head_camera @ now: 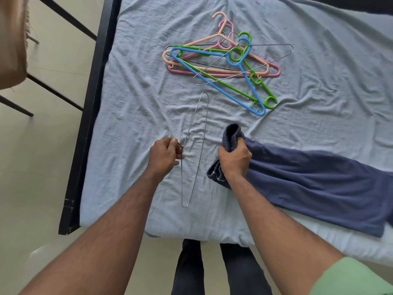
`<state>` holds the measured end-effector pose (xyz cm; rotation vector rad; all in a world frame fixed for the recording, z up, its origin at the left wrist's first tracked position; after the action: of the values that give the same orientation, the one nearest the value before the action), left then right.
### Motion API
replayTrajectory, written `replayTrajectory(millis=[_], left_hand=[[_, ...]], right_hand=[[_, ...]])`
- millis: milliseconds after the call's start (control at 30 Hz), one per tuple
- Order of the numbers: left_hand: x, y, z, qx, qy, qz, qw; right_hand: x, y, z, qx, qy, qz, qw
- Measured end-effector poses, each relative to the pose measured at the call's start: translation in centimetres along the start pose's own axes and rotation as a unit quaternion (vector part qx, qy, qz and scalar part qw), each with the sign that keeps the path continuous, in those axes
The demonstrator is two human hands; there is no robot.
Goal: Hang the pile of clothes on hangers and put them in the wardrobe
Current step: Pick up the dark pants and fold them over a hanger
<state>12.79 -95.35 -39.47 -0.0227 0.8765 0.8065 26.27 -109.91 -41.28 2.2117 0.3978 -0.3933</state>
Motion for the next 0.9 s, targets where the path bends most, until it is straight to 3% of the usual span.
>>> replayTrajectory(millis=[233,567,667,733,800,900], left_hand=[[-0.8,-0.9,-0.1,0.02,-0.028,-0.004,0.999],[-0.8,-0.3,0.4,0.133,-0.098,0.07,0.984],[-0.9,-0.5,0.8,0.165,-0.117,0.085,0.976],[-1.2,-0.9,1.1,0.177,-0.13,0.081,0.972],[-1.3,-1.4,1.4,0.171,-0.138,0.064,0.973],[-1.2,-2.3,1.9,0.136,-0.14,0.028,0.98]], right_hand=[[-0.5,-3.8,-3.4,0.015,0.036,-0.099,0.994],[-1.7,-6.8,-5.4,-0.114,0.003,-0.162,0.98],[-1.0,-7.0,-5.4,-0.126,-0.011,-0.236,0.963],[-0.1,-6.4,-4.9,-0.055,-0.035,-0.328,0.942],[0.2,-5.5,-4.4,0.114,-0.141,-0.415,0.892],[-0.3,-4.4,-3.6,0.277,-0.234,-0.456,0.813]])
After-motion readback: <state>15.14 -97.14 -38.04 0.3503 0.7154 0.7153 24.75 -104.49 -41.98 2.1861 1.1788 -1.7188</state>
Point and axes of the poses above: each hand's wrist, its own x-axis towards the middle knuckle, its own y-axis out of the back of the hand, z = x × y, the point moved 1 cm from there along x, towards the middle knuckle
